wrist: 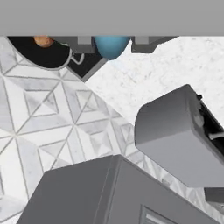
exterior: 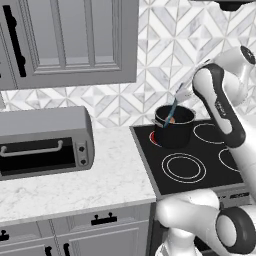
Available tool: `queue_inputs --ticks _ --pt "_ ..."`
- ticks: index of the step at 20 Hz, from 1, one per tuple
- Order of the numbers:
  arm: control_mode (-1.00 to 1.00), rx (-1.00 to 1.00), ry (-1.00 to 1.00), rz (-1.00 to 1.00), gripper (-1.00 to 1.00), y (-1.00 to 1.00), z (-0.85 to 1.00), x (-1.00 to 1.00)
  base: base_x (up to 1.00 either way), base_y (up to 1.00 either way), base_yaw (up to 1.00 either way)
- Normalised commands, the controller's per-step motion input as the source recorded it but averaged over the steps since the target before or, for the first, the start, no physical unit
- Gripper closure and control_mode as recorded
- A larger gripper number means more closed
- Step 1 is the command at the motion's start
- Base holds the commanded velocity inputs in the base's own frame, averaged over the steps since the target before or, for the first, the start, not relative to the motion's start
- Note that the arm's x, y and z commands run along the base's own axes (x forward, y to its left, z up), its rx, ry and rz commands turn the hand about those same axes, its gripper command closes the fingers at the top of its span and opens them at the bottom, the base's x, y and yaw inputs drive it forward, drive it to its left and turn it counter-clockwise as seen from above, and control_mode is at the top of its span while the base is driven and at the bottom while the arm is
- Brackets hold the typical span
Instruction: Put the broccoli and onion in the pot. Retrieve the spatula and lightly stir the vegetables in the pot.
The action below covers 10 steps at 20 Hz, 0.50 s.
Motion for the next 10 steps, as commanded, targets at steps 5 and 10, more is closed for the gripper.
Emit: queue_inputs --ticks 5,10 --pt "-1.0 0.05 0.05 -0.29 1.0 -0.27 0.12 0.46 0.0 0.0 0.0" --pt "-1.0 0.02 0.0 -0.27 1.0 -0.43 -0.02 0.5 0.0 0.0 0.0"
